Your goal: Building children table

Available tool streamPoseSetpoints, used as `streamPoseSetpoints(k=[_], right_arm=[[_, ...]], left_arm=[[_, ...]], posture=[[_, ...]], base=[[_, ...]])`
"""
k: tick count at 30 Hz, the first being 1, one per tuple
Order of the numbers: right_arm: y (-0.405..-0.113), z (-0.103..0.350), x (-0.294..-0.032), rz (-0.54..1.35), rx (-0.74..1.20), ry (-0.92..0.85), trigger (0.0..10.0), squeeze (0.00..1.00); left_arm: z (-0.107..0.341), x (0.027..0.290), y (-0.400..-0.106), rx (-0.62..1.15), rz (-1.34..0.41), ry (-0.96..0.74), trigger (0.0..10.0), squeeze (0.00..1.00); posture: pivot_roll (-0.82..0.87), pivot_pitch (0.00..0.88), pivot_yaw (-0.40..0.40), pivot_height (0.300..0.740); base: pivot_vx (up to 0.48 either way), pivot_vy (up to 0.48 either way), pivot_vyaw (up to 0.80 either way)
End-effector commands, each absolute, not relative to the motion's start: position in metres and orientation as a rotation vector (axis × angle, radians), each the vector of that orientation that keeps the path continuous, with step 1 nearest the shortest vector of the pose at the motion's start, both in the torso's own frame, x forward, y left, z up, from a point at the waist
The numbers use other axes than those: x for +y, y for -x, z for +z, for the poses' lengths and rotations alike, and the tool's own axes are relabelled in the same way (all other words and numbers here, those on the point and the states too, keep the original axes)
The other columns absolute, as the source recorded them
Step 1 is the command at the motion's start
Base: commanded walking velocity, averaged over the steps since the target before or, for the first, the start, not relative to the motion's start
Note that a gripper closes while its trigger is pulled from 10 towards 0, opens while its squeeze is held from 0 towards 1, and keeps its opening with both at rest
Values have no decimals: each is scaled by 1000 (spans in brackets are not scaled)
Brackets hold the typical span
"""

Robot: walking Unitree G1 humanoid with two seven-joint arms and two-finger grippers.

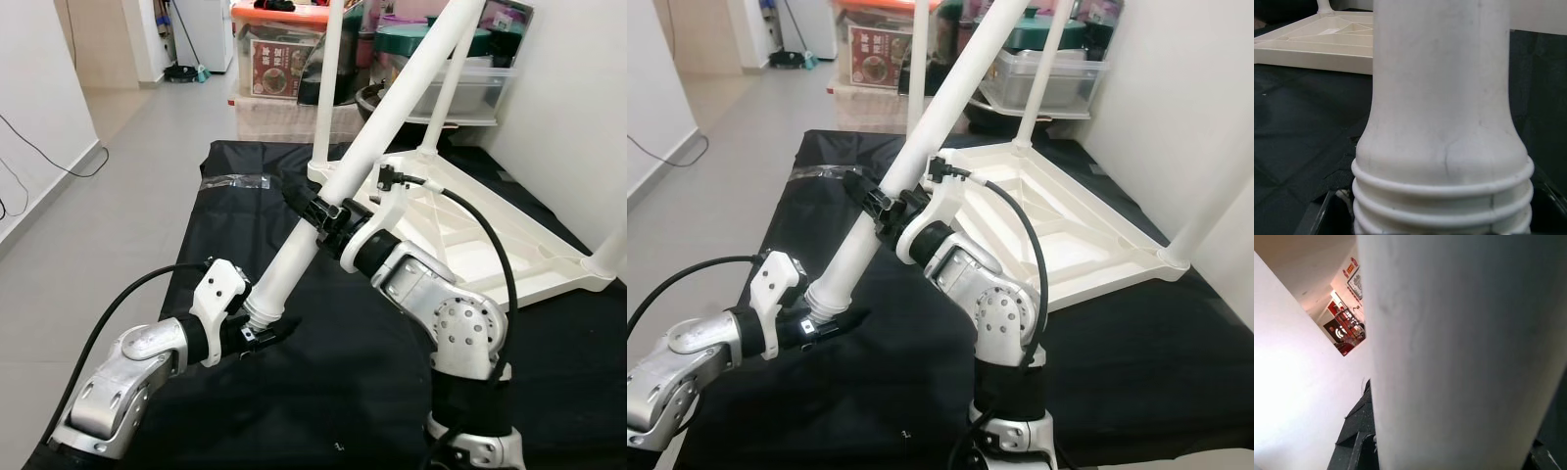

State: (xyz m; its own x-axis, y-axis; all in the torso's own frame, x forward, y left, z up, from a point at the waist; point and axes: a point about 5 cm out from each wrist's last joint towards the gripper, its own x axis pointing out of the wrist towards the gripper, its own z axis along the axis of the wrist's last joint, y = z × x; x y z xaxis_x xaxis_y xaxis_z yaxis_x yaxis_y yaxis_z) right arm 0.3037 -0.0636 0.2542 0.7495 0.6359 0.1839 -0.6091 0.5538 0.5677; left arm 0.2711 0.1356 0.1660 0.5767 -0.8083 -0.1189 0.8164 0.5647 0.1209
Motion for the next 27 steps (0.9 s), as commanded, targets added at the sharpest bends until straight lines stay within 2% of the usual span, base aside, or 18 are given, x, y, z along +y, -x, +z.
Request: streamPoseSetpoints(k=[1, 8, 9, 10, 14, 15, 16, 17, 18, 20, 21, 22, 23, 24, 25, 26, 27], right_arm=[[-299, 238, -52, 714, 101, -727, 0, 0], [-298, 240, -56, 708, 89, -707, 0, 0], [-299, 241, -57, 704, 83, -708, 0, 0], [-300, 241, -58, 700, 78, -708, 0, 0], [-300, 242, -59, 697, 68, -700, 0, 0], [-306, 244, -71, 674, 37, -656, 0, 0], [-306, 244, -71, 674, 37, -656, 0, 0], [-312, 247, -85, 659, 3, -600, 0, 0], [-312, 247, -85, 659, 3, -600, 0, 0], [-325, 253, -118, 613, -50, -476, 0, 0], [-325, 253, -118, 613, -50, -476, 0, 0], [-331, 256, -136, 580, -67, -413, 0, 0], [-331, 256, -136, 580, -67, -413, 0, 0], [-335, 259, -153, 542, -86, -351, 0, 0], [-335, 259, -153, 542, -86, -351, 0, 0], [-340, 262, -173, 482, -108, -266, 0, 0], [-340, 262, -173, 482, -108, -266, 0, 0]], left_arm=[[178, 131, -268, -39, -995, -175, 10000, 0], [178, 138, -270, -52, -932, -179, 10000, 0], [179, 140, -271, -60, -908, -167, 10000, 749], [180, 142, -273, -67, -889, -144, 10000, 1000], [181, 144, -274, -78, -872, -120, 10000, 1000], [182, 150, -272, -79, -856, -95, 10000, 1000], [182, 150, -272, -79, -856, -95, 10000, 1000], [183, 155, -269, -76, -852, -78, 10000, 1000], [183, 155, -269, -76, -852, -78, 10000, 1000], [187, 163, -261, -75, -862, -51, 10000, 1000], [187, 163, -261, -75, -862, -51, 10000, 1000], [188, 165, -255, -66, -886, -46, 10000, 1000], [188, 165, -255, -66, -886, -46, 10000, 1000], [188, 167, -249, -56, -906, -47, 10000, 1000], [188, 167, -249, -56, -906, -47, 10000, 1000], [186, 167, -244, -43, -913, -47, 10000, 1000], [186, 167, -244, -43, -913, -47, 10000, 1000]], posture=[[62, 0, -79, 740], [74, 0, -85, 740], [74, 0, -85, 740], [74, 0, -85, 740], [78, 0, -83, 740], [82, 0, -80, 740], [82, 0, -80, 740], [83, 0, -80, 740], [83, 0, -80, 740], [93, 0, -79, 740], [93, 0, -79, 740], [95, 0, -80, 740], [95, 0, -80, 740], [100, 0, -87, 740], [100, 0, -87, 740], [101, 0, -91, 740], [101, 0, -91, 740]], base=[[0, 0, 0], [0, 0, 0], [0, 0, 0], [0, 0, 0], [0, 0, 0], [0, 0, 0], [0, 0, 0], [0, 0, 0], [0, 0, 0], [0, 0, 0], [0, 0, 0], [0, 0, 0], [0, 0, 0], [0, 0, 0], [0, 0, 0], [0, 0, 0], [0, 0, 0]])
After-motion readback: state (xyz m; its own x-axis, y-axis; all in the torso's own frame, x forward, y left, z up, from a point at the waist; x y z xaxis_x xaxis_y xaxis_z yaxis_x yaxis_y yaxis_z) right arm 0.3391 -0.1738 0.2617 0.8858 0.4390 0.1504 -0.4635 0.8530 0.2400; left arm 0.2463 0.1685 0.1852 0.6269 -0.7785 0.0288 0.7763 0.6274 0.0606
